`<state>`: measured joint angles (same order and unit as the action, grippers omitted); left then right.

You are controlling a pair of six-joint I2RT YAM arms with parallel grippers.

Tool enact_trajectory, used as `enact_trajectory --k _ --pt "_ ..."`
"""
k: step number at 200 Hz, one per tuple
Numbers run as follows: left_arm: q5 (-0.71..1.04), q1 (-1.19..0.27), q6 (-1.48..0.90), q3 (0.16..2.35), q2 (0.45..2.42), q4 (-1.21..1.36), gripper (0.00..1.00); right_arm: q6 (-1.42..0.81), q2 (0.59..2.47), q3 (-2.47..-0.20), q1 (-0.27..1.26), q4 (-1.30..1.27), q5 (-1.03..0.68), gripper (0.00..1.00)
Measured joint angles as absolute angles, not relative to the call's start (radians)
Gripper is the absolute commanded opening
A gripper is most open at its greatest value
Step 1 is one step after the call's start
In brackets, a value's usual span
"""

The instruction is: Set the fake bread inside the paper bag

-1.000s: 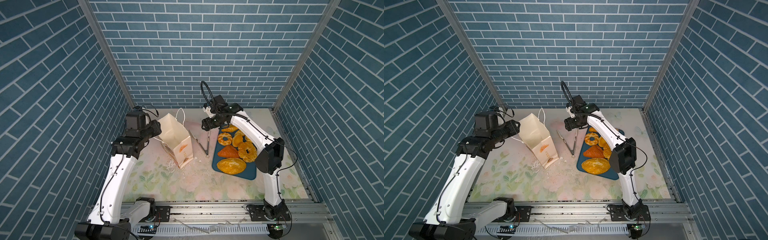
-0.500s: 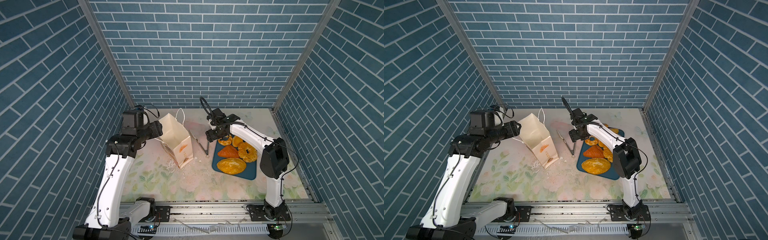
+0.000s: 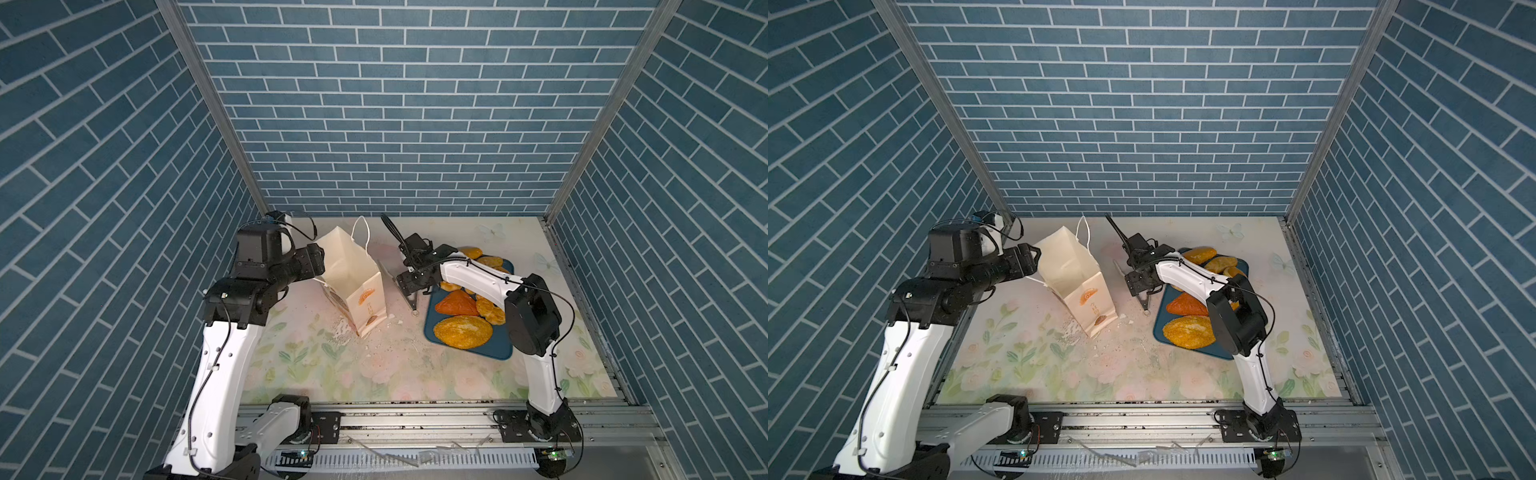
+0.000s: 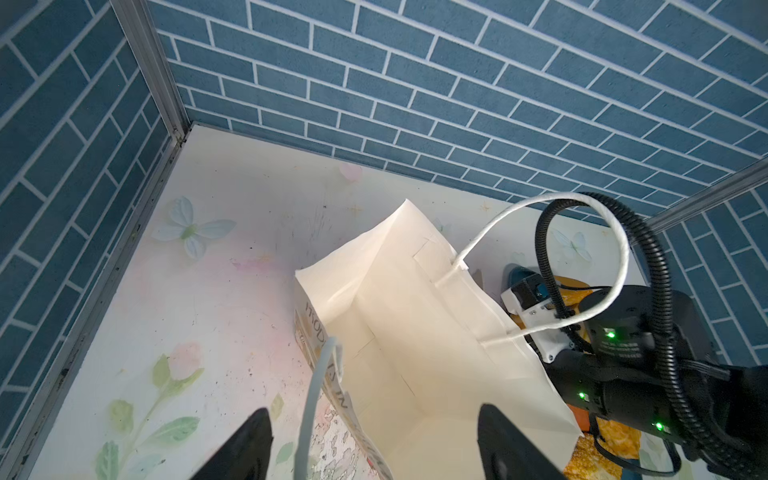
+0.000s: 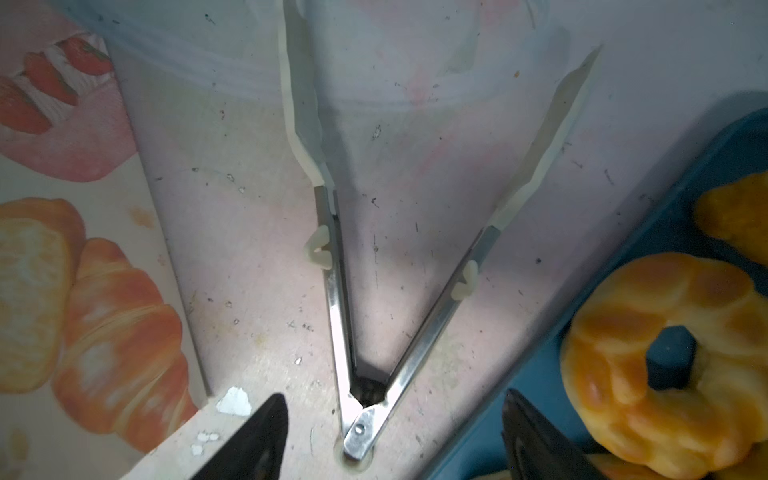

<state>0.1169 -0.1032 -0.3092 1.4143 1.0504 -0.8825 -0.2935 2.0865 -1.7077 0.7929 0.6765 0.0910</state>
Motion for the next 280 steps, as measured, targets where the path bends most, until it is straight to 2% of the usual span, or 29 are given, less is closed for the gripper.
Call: enact_trajectory --k 26,82,211,280 --pt "0.117 -0.103 -0.302 1.413 1.043 -0.883 0.81 -0.311 2.105 -1.674 0.799 0.640 0.104 0.89" --pt "0.117 -0.103 -0.302 1.407 1.030 -0.885 0.81 -0.318 2.139 -1.626 0.802 0.577 0.120 0.87" --pt "0.105 -0.103 -0.320 1.382 0.995 -0.886 0.81 -0.325 2.215 -1.684 0.802 0.548 0.171 0.69" --pt "0.105 -0.103 -0.330 1.381 0.993 -0.886 0.81 -0.343 2.215 -1.670 0.765 0.519 0.126 0.76"
